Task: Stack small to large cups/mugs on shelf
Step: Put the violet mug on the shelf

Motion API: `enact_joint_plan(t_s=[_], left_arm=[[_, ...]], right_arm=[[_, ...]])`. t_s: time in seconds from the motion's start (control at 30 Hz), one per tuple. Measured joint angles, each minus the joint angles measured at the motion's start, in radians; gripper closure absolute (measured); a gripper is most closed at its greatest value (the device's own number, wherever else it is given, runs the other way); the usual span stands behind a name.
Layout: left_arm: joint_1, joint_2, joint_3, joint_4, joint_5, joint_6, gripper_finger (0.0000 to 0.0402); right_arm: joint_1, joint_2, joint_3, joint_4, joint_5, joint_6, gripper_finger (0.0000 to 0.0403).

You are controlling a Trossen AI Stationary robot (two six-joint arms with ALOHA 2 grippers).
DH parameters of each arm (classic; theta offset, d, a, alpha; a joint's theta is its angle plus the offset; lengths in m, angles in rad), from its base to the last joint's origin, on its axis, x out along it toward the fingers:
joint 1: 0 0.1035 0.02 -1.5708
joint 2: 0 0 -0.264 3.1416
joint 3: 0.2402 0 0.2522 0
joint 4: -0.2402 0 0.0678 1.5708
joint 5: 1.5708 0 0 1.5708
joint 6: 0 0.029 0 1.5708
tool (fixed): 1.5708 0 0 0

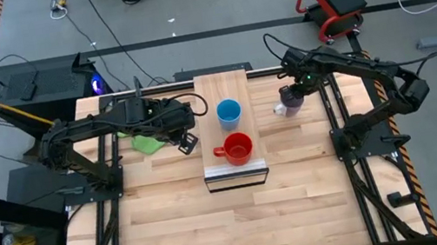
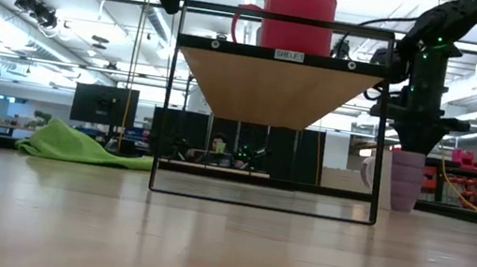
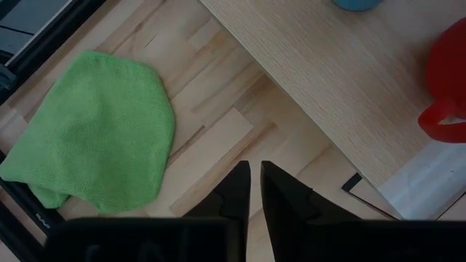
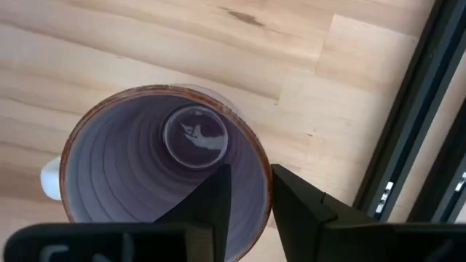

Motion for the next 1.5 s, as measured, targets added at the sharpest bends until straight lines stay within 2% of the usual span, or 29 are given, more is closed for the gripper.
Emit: enact_joint_plan(t_s=[0.23, 0.57, 0.9, 1.13, 1.27, 1.33, 1.5], left_arm=[[0.000, 0.000, 0.000, 0.000, 0.000, -0.001, 0.0359], [-0.005, 0.000, 0.000, 0.003, -0.011, -0.007, 0.0367], [-0.012, 0.000, 0.000, 0.003, -0.037, -0.004, 0.0364], [-0.011, 0.000, 0.000, 0.003, -0.045, -0.001, 0.0376], [-0.011, 0.000, 0.000, 0.003, -0.045, 0.000, 0.0375], [-0.011, 0.000, 0.000, 0.003, -0.045, 0.000, 0.0372], [-0.018, 0.000, 0.000, 0.003, -0.045, 0.020, 0.0368]], right_arm=[[0.000, 0.000, 0.000, 0.001, 0.016, 0.013, 0.0318], [0.013, -0.001, 0.002, -0.068, 0.030, 0.022, 0.0391], [0.149, -0.008, 0.001, -0.140, 0.026, 0.167, 0.0394], [0.225, -0.008, 0.000, -0.125, 0.023, 0.414, 0.0394], [0.256, -0.006, -0.002, -0.032, 0.017, 0.523, 0.0394], [0.257, -0.006, -0.002, 0.008, 0.016, 0.534, 0.0394], [0.255, -0.006, -0.002, -0.022, 0.034, 0.536, 0.0394]])
